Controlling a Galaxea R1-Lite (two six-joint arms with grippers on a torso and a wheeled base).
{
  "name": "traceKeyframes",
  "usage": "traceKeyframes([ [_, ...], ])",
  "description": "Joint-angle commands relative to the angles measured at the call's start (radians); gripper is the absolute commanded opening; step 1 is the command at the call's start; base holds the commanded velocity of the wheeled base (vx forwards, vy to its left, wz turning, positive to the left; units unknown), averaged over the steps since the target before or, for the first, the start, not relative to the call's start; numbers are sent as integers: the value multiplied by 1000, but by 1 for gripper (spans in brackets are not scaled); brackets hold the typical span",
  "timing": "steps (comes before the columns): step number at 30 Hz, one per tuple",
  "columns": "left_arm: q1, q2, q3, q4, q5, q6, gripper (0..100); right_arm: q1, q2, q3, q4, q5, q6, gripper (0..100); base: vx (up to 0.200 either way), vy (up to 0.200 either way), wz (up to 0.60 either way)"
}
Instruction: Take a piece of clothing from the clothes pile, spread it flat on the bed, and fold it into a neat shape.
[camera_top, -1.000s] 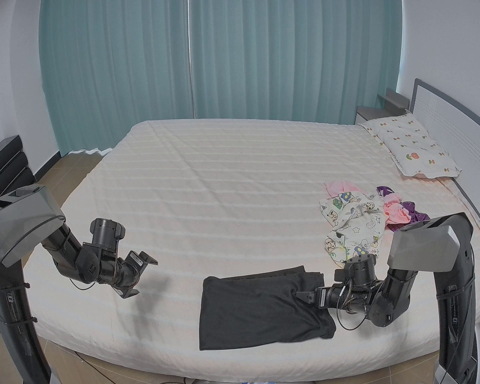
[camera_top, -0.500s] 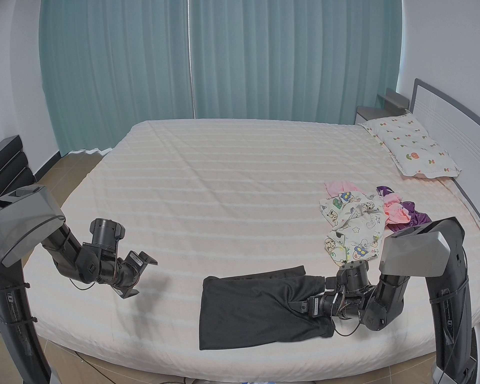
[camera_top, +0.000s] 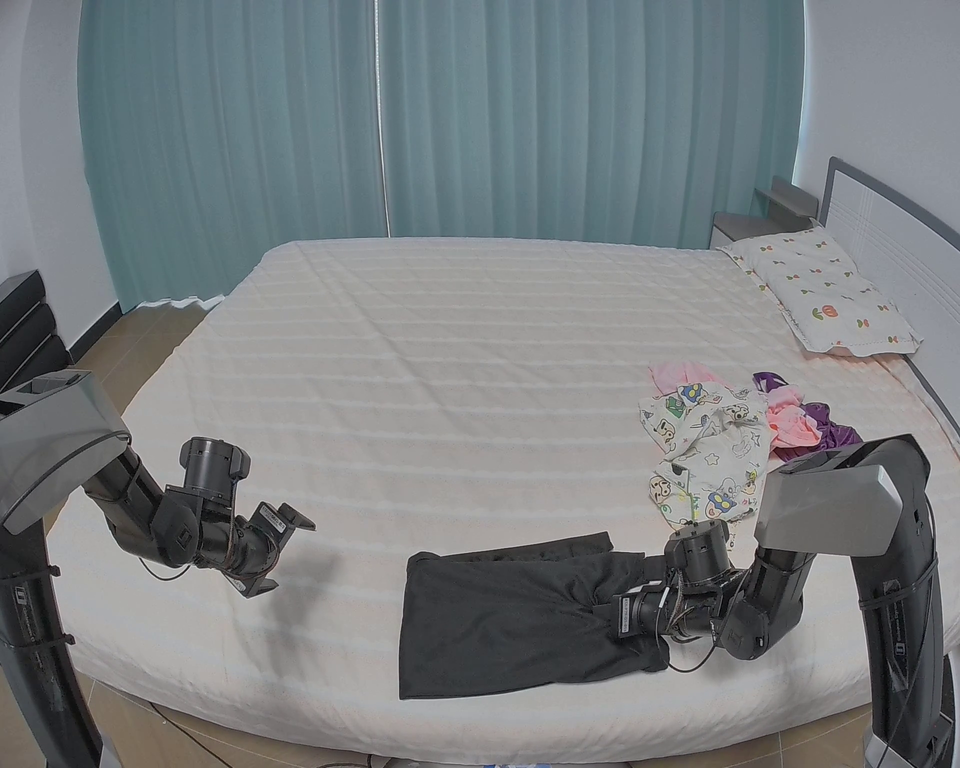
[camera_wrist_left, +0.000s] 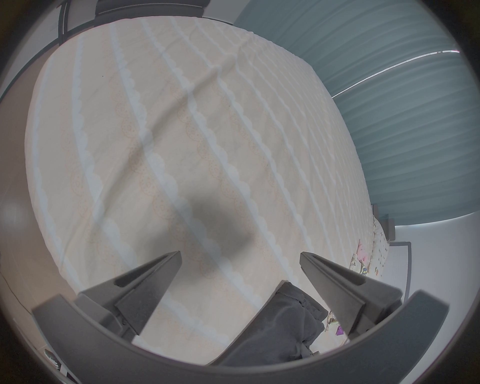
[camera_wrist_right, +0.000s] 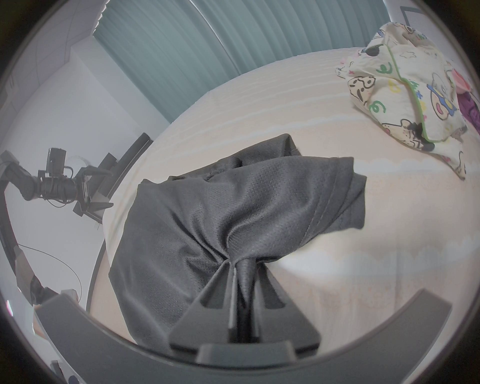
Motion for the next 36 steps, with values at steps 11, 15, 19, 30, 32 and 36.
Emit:
traceKeyframes([
  [11, -1, 1, 0, 1, 1, -2, 100, -53, -113, 106, -41, 92, 84, 0, -18, 0, 0],
  [15, -1, 1, 0, 1, 1, -2, 100, -59, -123, 109, -41, 95, 84, 0, -100, 0, 0],
  [19, -1, 1, 0, -1, 0, -2, 100, -71, -128, 115, -39, 95, 84, 0, 0, 0, 0],
  [30, -1, 1, 3, -1, 0, 0, 100, -85, -134, 109, -41, 95, 87, 0, 0, 0, 0],
  [32, -1, -1, 5, -1, 0, 0, 100, -92, -139, 109, -41, 95, 87, 0, 0, 0, 0],
  [36, -1, -1, 5, -1, 0, 0, 100, -105, -139, 106, -38, 95, 85, 0, 0, 0, 0],
])
